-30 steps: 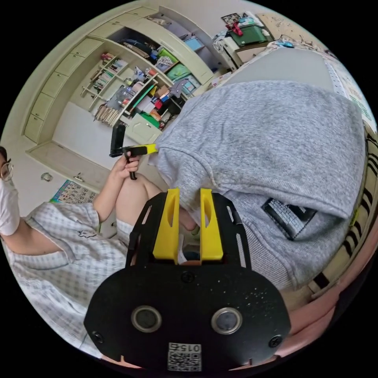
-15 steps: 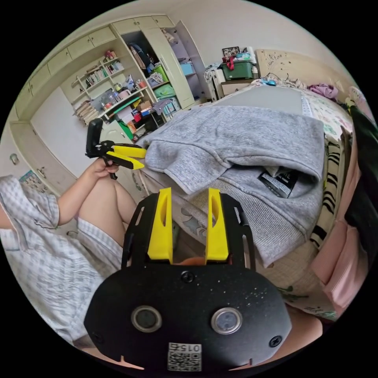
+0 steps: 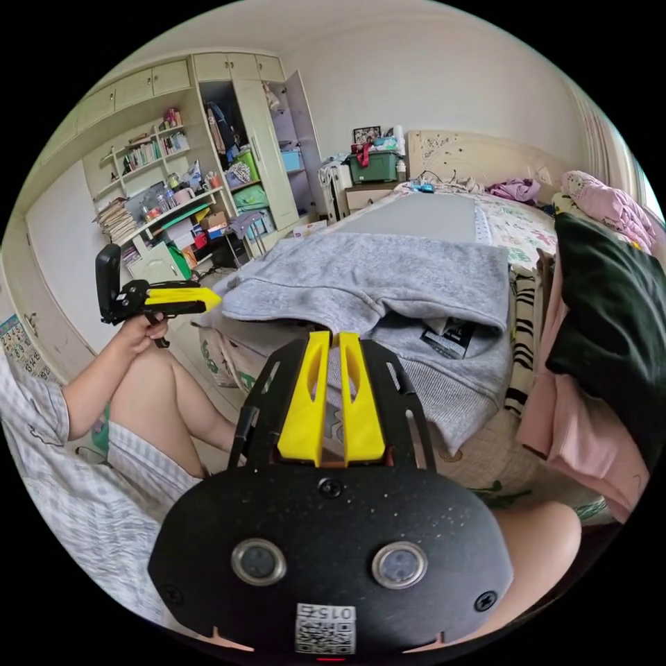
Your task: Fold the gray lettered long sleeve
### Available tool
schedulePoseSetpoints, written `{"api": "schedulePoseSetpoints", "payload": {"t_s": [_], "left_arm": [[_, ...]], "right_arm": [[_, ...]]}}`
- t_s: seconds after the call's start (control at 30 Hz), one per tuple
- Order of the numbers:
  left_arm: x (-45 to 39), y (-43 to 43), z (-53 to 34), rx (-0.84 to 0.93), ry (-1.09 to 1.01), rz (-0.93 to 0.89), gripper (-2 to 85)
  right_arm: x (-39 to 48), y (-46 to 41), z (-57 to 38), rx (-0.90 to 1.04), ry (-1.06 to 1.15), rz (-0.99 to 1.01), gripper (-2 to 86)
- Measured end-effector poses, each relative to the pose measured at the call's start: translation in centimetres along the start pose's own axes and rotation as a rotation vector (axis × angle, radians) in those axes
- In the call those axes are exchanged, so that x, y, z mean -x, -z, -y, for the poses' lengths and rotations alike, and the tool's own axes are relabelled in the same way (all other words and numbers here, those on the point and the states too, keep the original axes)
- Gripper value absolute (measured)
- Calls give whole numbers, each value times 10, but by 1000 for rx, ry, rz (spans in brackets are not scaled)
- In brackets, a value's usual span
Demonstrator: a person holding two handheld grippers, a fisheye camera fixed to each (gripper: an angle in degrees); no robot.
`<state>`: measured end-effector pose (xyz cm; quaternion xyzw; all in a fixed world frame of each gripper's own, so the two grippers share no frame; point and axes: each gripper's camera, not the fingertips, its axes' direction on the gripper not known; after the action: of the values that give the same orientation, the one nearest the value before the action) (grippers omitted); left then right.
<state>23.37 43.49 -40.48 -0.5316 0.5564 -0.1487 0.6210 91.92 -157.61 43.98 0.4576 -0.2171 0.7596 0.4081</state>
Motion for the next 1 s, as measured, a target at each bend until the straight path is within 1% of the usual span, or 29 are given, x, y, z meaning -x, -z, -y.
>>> {"api": "schedulePoseSetpoints", "payload": {"t_s": [0.03, 0.1, 0.13, 0.27, 0.5, 0.6, 0.73, 0.9, 1.0], "left_arm": [[-1, 11, -5, -37, 62, 3, 7], [-8, 16, -13, -53, 95, 15, 10], [-13, 12, -21, -48, 129, 50, 16], [-36, -13, -40, 0, 199, 18, 73], [-82, -40, -31, 27, 64, 162, 93], [-89, -44, -33, 44, 37, 201, 87], [-108, -41, -48, 60, -62, 299, 66], [-104, -39, -54, 42, -64, 301, 74], [-106, -46, -53, 47, -77, 334, 72]], "right_arm": [[-2, 1, 1, -9, 0, 5, 22], [-14, -3, 6, -27, -24, 34, 18], [-21, -6, 8, -38, -41, 49, 16], [-37, -18, 9, -44, -70, 66, 15], [-69, -38, 9, -43, -103, 98, 17], [-81, -45, 8, -30, -104, 102, 19], [-97, -54, 3, -18, -99, 113, 25], [-111, -75, -1, -11, -93, 129, 38], [-115, -91, 0, 0, -86, 126, 52]]}}
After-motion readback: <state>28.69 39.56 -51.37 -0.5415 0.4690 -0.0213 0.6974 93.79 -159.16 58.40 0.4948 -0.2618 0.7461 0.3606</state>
